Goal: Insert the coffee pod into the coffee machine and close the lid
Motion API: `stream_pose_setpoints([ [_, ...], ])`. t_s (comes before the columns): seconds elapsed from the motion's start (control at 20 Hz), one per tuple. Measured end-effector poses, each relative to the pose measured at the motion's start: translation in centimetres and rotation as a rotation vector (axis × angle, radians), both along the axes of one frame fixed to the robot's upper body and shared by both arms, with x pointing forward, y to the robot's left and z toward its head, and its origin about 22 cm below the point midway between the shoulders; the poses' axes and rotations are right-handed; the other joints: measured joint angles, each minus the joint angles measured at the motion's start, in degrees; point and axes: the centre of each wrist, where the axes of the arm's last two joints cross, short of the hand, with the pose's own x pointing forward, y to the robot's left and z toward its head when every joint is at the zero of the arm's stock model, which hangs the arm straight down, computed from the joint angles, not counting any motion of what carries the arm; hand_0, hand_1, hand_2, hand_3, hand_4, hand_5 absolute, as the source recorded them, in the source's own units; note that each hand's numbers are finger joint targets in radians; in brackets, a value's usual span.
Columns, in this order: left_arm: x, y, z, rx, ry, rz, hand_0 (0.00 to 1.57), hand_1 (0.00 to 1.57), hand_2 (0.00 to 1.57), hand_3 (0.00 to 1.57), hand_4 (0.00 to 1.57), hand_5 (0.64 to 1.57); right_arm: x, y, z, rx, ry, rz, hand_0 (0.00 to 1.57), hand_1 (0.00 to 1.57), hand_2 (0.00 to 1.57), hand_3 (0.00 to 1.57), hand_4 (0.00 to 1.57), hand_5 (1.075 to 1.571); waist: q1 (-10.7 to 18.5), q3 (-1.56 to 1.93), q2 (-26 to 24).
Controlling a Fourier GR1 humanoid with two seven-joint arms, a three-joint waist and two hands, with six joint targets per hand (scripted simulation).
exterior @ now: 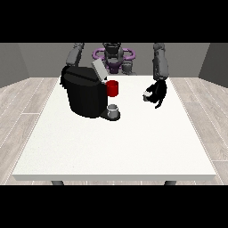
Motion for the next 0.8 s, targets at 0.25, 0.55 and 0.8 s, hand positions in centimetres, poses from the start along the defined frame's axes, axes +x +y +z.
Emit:
stream_pose_setpoints([
  [0.25, 0.0, -1.0, -0.9, -0.046, -0.012, -0.063, 1.37, 1.37, 1.38, 1.33, 0.66, 1.571, -0.7, -0.1, -1.1, 0.005, 0.037, -0.025, 0.0, 0.0, 0.0, 0.0, 0.39, 1.571, 0.67, -0.25, -1.97],
  [0.55, 1.1, -2.0, 0.1, -0.124, -0.001, -0.09, 1.51, 1.51, 1.44, 1.3, 0.57, 1.571, -0.8, -1.2, -2.4, 0.02, 0.08, -0.039, 0.0, 0.0, 0.0, 0.0, 0.28, 1.571, 1.47, -0.35, -4.29],
  [0.8, 2.0, -4.3, 0.9, -0.143, 0.021, -0.134, 1.42, 1.42, 1.41, 1.33, 0.57, 1.571, -1.3, -1.3, -4.2, 0.018, 0.131, -0.046, 0.0, 0.0, 0.0, 0.0, 0.28, 1.571, 2.64, -0.36, -7.47],
])
